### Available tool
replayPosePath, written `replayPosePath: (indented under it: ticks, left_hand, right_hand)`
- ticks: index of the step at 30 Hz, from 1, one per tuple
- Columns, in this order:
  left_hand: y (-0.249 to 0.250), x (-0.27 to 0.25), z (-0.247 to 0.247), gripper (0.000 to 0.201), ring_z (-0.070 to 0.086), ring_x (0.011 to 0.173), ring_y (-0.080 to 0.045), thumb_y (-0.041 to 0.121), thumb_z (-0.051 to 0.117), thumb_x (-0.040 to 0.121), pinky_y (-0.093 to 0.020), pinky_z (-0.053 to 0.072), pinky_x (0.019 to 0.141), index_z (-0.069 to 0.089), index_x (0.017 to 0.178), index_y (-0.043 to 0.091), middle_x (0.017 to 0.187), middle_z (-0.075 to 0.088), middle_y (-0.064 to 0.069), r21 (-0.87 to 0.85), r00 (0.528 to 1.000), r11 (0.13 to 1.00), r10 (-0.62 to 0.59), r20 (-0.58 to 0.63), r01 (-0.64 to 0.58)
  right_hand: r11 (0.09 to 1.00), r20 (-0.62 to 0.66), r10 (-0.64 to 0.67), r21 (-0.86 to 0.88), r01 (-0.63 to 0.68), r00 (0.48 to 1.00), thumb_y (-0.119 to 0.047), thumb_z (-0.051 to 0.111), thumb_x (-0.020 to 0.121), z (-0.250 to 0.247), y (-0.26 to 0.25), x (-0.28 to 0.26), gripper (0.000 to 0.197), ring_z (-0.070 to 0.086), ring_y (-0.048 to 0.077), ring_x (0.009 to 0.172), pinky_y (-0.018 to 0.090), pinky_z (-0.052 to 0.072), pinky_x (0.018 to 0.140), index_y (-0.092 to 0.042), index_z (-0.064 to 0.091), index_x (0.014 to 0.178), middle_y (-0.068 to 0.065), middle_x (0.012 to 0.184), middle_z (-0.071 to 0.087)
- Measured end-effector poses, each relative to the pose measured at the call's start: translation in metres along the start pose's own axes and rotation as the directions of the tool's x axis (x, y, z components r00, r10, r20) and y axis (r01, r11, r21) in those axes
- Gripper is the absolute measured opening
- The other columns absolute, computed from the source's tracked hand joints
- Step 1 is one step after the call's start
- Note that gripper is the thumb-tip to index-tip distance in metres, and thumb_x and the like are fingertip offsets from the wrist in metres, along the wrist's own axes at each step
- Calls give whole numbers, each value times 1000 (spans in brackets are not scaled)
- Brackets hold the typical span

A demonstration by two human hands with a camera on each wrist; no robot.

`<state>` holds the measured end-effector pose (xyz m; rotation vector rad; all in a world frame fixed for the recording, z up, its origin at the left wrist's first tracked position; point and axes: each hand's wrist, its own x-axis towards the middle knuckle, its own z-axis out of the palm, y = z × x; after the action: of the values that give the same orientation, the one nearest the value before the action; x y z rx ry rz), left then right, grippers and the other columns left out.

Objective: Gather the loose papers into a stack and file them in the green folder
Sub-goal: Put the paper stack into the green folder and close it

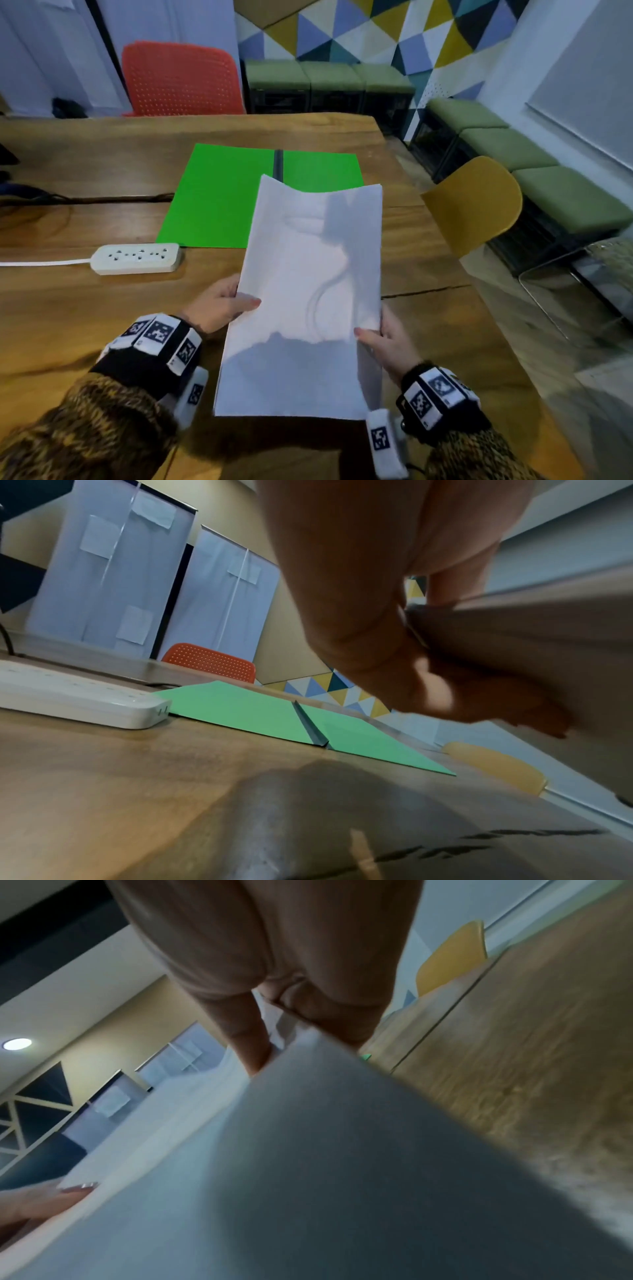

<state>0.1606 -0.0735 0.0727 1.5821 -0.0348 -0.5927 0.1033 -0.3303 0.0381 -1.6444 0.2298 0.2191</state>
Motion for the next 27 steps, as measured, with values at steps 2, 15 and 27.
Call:
replayPosePath:
  ticks: [2,15,27]
  left_hand:
    - [-2,17,-7,20,65,51,0,-6,59,75,-15,49,50,57,89,9,57,72,10,-5,999,999,-40,-15,40]
    - [-37,139,-58,70,2,144,-38,47,27,94,-57,14,112,-7,146,15,158,-6,-10,930,950,246,-221,-220,272]
    - [-70,57,-31,68,1,146,-22,58,14,89,-50,9,117,4,147,24,159,4,1,973,973,86,-107,-205,214]
  right_hand:
    - [997,-11,35,64,-34,999,4,56,75,-1,3,16,39,65,20,92,39,51,86,-20,56,105,0,97,67]
    - [896,-154,160,438,-77,975,20,45,82,-7,19,72,45,72,13,67,25,58,57,-6,48,117,0,78,75]
    - [903,-257,186,424,-62,948,19,43,83,-24,21,32,46,70,12,68,21,58,59,-8,47,119,-5,76,74]
